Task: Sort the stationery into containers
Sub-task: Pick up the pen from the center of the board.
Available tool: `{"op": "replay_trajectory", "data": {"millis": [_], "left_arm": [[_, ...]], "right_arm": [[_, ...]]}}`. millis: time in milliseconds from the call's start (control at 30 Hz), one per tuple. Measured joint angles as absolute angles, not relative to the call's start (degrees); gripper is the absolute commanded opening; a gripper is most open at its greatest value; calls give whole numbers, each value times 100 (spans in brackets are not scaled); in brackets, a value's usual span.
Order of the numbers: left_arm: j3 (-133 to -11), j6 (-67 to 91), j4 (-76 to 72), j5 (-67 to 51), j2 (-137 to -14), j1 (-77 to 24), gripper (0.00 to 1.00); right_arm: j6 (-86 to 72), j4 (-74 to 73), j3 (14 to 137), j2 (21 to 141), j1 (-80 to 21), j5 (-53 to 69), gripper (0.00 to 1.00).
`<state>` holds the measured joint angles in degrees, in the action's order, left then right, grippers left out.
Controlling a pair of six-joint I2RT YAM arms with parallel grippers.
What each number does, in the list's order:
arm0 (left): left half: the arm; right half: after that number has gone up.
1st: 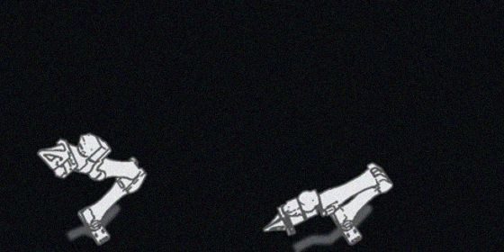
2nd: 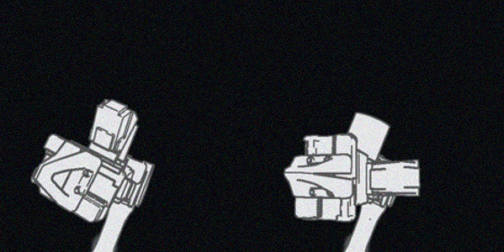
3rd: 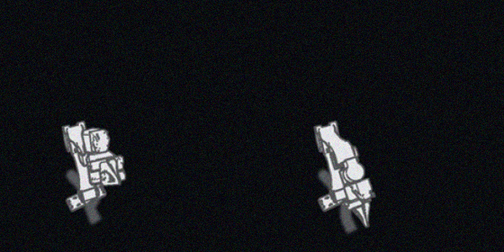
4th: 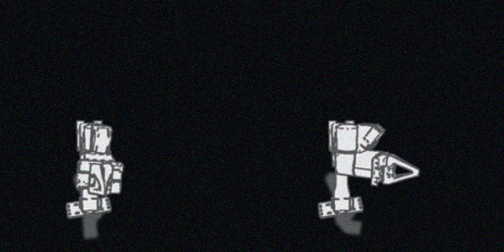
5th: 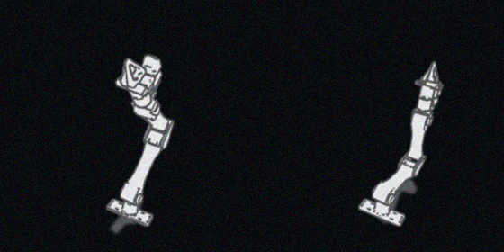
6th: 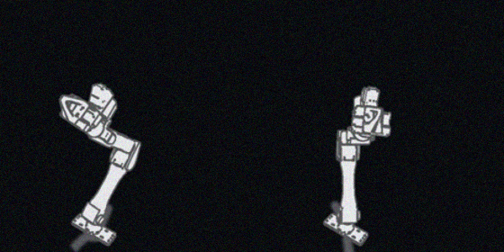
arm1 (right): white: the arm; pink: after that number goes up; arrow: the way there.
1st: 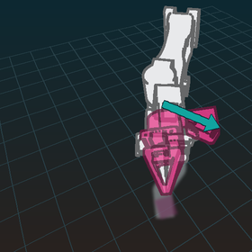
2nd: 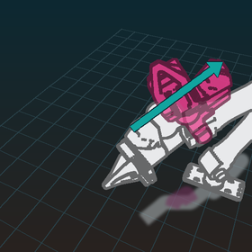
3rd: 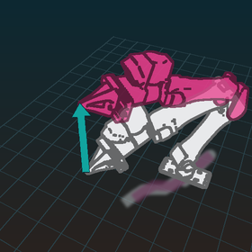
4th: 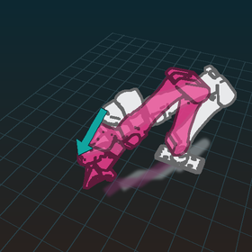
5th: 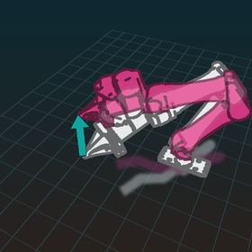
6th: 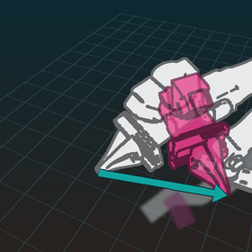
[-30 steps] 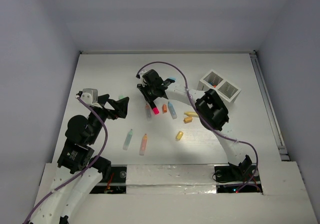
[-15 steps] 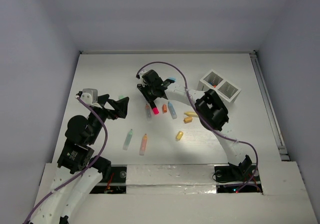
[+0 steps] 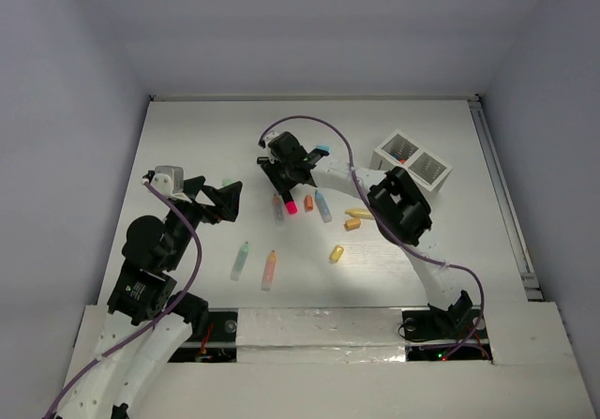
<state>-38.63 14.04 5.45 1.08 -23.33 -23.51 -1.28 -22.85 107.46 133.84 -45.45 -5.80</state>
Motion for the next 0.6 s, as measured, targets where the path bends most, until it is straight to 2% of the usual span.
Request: {"op": "replay_trajectory", "data": {"millis": [167,300,367,600], "left_arm": [[-3863,1402,545,106,-2333,-2351,99],[-3863,1402,545,99,-2333,-2351,99],[-3863,1404,545,93,-2333,-2351,99],[-3863,1404,545,89,-2331,-2351,99]], "right_arm": [[-259,-2309,10685,13345,-4545,-596,41],[-325,-2309,10676,13338,-4545,-578,23],[-368,-2311,10676,13325,-4545,-589,17],[-478,-2222,10510,13216,-4545,-775,5]]}}
